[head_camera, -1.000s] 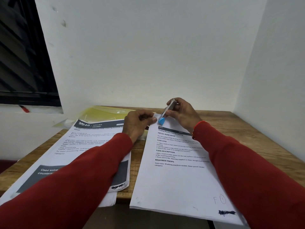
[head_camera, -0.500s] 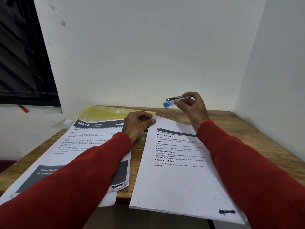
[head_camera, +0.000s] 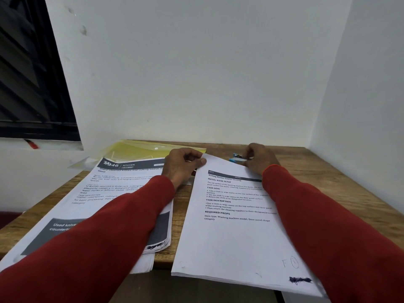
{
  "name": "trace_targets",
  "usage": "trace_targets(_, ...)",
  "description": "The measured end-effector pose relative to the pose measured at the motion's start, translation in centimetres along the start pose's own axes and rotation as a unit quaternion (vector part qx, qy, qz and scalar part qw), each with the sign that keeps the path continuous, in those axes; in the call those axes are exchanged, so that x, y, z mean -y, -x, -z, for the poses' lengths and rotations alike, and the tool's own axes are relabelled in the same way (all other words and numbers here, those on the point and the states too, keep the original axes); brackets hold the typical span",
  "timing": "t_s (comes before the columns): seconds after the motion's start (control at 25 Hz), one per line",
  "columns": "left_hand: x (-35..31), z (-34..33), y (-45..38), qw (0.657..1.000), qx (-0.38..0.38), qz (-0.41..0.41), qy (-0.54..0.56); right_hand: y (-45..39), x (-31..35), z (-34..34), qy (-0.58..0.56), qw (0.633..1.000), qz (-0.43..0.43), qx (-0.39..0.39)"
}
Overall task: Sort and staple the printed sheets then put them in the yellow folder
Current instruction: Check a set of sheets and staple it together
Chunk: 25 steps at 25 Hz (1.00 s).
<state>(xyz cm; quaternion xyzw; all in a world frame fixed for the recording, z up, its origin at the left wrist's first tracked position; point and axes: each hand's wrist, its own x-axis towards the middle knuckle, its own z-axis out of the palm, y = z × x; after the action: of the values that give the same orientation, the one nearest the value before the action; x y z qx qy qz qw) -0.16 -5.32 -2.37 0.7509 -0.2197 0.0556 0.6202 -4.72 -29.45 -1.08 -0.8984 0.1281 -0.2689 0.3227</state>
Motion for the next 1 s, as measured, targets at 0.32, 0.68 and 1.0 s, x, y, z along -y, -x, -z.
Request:
trace_targets(0.32,0.0,0.1,0.0,1.000,0.003,0.017,0.009,0.8,3.3,0.8,-0.401,0.916,-0.013,-0.023)
trace_targets(0.68,0.1,0.0,-0.1,1.000,-0.005,0.002,-0.013,1.4,4.5,0.2,-0.490,0.869,-0.007,0.063)
trace_targets(1.0,0.1,0.1,-0.3,0.999,-0.022,-0.009,-0.029,2.3,5.0,-1.0,-0.433,0.889,0.016,0.149)
